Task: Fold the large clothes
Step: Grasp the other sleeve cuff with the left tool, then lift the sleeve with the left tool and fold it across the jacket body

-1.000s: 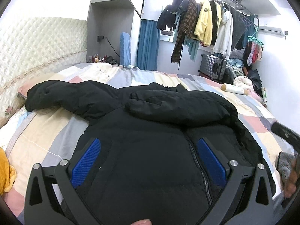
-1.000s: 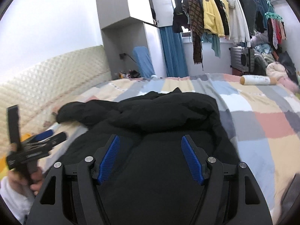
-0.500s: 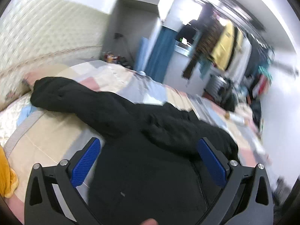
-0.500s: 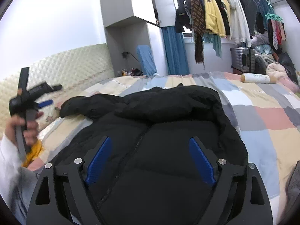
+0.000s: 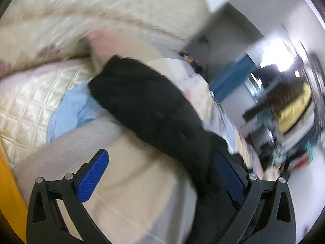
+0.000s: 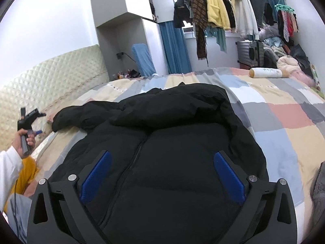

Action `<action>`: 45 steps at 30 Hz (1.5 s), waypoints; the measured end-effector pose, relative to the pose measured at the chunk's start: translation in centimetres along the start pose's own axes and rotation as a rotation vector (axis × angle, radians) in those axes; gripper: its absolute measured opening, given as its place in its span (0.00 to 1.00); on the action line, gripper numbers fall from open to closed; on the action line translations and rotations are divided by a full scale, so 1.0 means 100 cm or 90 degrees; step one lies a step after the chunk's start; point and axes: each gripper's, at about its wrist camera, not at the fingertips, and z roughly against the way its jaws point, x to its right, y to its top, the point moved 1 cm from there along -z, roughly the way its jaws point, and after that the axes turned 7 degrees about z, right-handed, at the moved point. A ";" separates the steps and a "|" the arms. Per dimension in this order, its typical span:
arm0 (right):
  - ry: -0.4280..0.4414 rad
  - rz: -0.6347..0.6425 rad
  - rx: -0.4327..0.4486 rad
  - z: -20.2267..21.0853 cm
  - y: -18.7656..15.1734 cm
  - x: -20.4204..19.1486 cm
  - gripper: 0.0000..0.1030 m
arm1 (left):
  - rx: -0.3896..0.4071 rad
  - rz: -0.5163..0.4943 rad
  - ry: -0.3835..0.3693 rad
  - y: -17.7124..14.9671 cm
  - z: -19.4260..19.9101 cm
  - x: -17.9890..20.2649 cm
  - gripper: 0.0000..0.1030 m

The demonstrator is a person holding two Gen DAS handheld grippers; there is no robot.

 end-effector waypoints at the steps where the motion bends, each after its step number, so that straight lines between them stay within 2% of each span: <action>1: -0.004 -0.005 -0.003 -0.003 0.001 0.000 0.99 | -0.002 0.020 -0.002 0.007 -0.010 -0.009 0.99; 4: -0.015 -0.016 -0.007 -0.012 0.005 -0.003 0.99 | 0.013 0.058 0.014 0.025 -0.036 -0.037 0.99; 9: -0.017 -0.054 -0.011 -0.030 0.018 -0.010 0.99 | 0.003 0.135 -0.020 0.054 -0.088 -0.069 0.99; 11: -0.027 -0.050 -0.009 -0.036 0.020 -0.013 0.99 | 0.010 0.148 -0.006 0.059 -0.100 -0.075 0.99; 16: -0.075 -0.051 -0.052 -0.056 0.016 -0.008 0.99 | 0.031 0.208 -0.062 0.068 -0.119 -0.087 0.99; 18: -0.103 -0.036 -0.061 -0.063 0.014 -0.007 0.99 | 0.044 0.202 -0.070 0.071 -0.123 -0.082 0.93; 20: -0.123 -0.027 -0.074 -0.069 0.012 -0.005 0.99 | 0.051 0.188 -0.071 0.073 -0.125 -0.071 0.82; 21: -0.121 -0.032 -0.078 -0.071 0.010 -0.002 0.99 | 0.049 0.183 -0.071 0.073 -0.127 -0.067 0.78; 23: -0.117 -0.040 -0.080 -0.071 0.008 0.000 0.99 | 0.045 0.179 -0.063 0.075 -0.130 -0.063 0.64; 24: -0.119 -0.037 -0.080 -0.069 0.008 0.000 0.99 | 0.047 0.179 -0.060 0.075 -0.128 -0.063 0.60; 26: -0.110 -0.036 -0.077 -0.066 0.009 0.003 0.99 | 0.058 0.182 -0.045 0.077 -0.121 -0.064 0.41; 27: -0.110 -0.037 -0.071 -0.062 0.009 0.004 0.99 | 0.062 0.184 -0.038 0.079 -0.116 -0.065 0.36; 29: -0.112 -0.030 -0.064 -0.058 0.011 0.002 0.99 | 0.079 0.187 -0.029 0.082 -0.100 -0.065 0.17; 32: -0.110 -0.019 -0.056 -0.054 0.013 -0.002 0.99 | 0.116 0.157 0.009 0.093 -0.073 -0.053 0.06; 34: -0.104 -0.011 -0.052 -0.050 0.013 -0.003 0.99 | 0.147 0.103 0.050 0.101 -0.047 -0.030 0.05; 36: -0.099 -0.006 -0.050 -0.046 0.013 -0.004 0.99 | 0.161 0.067 0.067 0.107 -0.026 -0.010 0.04; 45: -0.087 -0.013 -0.032 -0.028 0.010 0.006 0.99 | 0.192 -0.041 0.108 0.107 0.036 0.080 0.03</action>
